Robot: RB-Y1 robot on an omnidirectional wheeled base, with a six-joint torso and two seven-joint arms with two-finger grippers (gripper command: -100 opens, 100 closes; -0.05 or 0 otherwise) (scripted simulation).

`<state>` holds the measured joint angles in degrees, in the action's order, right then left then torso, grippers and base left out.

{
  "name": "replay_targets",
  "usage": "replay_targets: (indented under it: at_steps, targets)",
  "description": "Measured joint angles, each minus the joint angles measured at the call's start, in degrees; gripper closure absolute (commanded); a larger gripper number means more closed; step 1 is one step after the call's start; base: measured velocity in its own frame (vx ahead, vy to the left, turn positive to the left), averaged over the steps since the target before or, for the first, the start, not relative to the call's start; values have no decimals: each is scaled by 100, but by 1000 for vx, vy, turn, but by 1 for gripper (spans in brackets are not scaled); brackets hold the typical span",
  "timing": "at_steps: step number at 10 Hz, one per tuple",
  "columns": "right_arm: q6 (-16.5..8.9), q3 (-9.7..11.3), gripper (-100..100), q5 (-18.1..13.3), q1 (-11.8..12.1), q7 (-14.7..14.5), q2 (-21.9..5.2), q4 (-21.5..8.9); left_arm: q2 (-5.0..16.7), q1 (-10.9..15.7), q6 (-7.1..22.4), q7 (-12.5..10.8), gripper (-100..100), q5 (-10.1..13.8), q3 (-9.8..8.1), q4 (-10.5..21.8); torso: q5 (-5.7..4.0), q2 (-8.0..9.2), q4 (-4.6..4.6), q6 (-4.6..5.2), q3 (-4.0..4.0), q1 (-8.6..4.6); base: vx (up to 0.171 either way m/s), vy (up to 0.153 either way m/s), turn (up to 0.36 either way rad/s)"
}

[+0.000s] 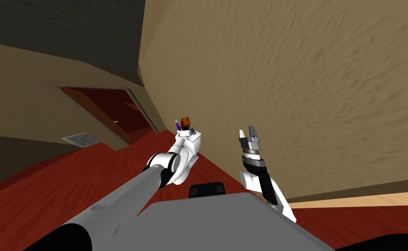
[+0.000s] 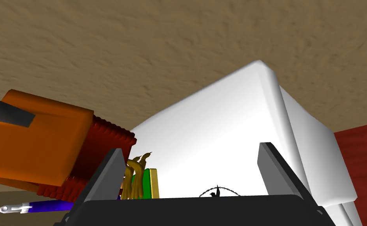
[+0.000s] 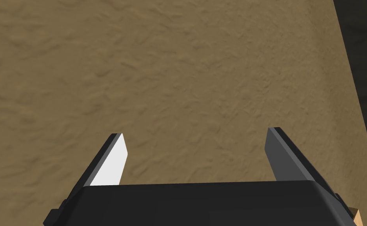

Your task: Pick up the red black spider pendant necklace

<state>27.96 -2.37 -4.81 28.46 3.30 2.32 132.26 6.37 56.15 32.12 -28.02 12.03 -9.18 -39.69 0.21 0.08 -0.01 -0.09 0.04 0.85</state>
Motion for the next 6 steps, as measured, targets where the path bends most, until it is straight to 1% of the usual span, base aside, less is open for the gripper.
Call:
replay_targets:
  at_steps: [1,2,3,4,5,6]
  targets:
    - [0,0,0,0,1,0,0,0,-41,-21,84,-50,-100,-7,64,53,0,-14,-1,0,-7,5,20,215,-27]
    - [0,0,0,0,1,0,0,0,-43,10,109,-35,-100,64,127,226,1,-17,-3,-1,-10,3,-7,256,-10]
    - [0,-1,0,0,0,0,0,0,-89,-85,238,-38,-100,84,206,172,3,-11,-2,-2,-6,17,0,201,-15]
    - [0,0,0,0,1,0,0,0,-130,-115,331,-74,-100,57,246,153,1,-11,-1,-1,-6,-1,1,66,-2]
    - [0,1,0,0,0,0,1,0,-131,-89,325,-77,-100,70,253,225,-9,-12,-2,1,-6,-45,25,87,50]
    - [0,1,0,0,1,0,1,0,-168,-61,277,-62,-100,91,276,372,-11,-19,-3,1,-10,-46,17,53,3]
